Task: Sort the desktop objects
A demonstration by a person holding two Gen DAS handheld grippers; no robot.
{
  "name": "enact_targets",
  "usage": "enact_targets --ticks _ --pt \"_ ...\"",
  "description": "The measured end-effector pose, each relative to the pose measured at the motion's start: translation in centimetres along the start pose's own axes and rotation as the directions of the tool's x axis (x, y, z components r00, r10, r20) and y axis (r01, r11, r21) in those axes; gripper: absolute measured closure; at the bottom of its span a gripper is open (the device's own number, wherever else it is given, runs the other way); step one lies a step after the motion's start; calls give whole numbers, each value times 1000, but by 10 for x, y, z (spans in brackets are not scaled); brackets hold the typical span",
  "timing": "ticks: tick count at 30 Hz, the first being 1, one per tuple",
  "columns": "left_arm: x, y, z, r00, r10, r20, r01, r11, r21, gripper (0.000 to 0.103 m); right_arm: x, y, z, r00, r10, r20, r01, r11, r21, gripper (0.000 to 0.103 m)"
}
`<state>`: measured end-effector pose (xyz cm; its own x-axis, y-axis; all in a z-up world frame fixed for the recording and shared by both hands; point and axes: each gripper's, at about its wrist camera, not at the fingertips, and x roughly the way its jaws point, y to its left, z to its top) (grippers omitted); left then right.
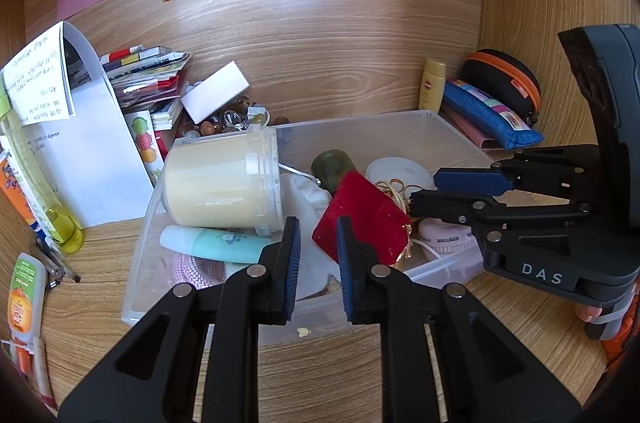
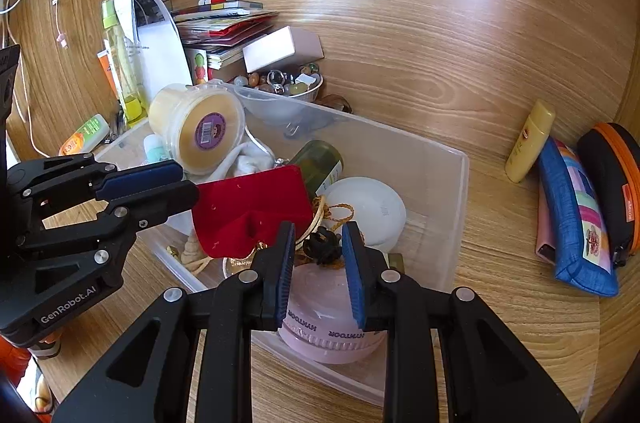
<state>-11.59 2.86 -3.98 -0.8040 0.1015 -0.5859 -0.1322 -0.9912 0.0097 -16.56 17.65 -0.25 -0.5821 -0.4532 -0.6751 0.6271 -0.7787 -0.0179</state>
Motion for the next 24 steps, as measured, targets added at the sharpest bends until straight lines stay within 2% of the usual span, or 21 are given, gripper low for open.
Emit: enact_targets --ticks 2,3,4,6,10,14,17,19,20,21,23,24 --pt "-1 0 0 1000 -4 1 4 1000 -2 85 0 -1 0 1000 0 -2 0 1000 4 80" --pt "-1 0 0 1000 -7 1 7 1000 -3 80 0 -1 1 1000 3 -2 -3 1000 6 77" --pt "-2 0 0 1000 -8 5 8 1000 -6 71 0 -2 1 1000 5 -1 -5 1000 9 75" --pt "-6 0 1 1000 -4 21 4 1000 -8 58 -2 -2 1 1000 4 10 -5 1000 12 66" --pt "-14 -1 2 998 9 65 -9 1000 0 49 -11 -2 2 999 -5 52 4 1000 6 63" --pt "-18 -1 3 994 42 100 -43 999 3 39 -16 -6 4 997 -19 81 18 1000 22 47" --pt "-19 2 4 993 50 107 -49 999 -5 35 -18 -9 4 995 -34 94 31 999 31 42" --pt "-19 5 4 993 59 99 -58 998 -15 25 -18 -10 4 995 -39 90 36 999 32 30" --pt "-18 6 4 994 62 93 -61 998 -19 24 -19 -11 4 995 -54 87 51 998 33 21" --pt "-18 8 4 994 62 87 -60 998 -26 23 -19 -12 5 994 -65 91 62 997 36 17" --pt "-19 12 4 995 69 75 -66 997 -42 18 -23 -16 5 993 -71 98 67 997 48 16" --pt "-21 15 4 994 78 75 -75 996 -52 11 -25 -19 5 993 -71 94 66 996 58 15"
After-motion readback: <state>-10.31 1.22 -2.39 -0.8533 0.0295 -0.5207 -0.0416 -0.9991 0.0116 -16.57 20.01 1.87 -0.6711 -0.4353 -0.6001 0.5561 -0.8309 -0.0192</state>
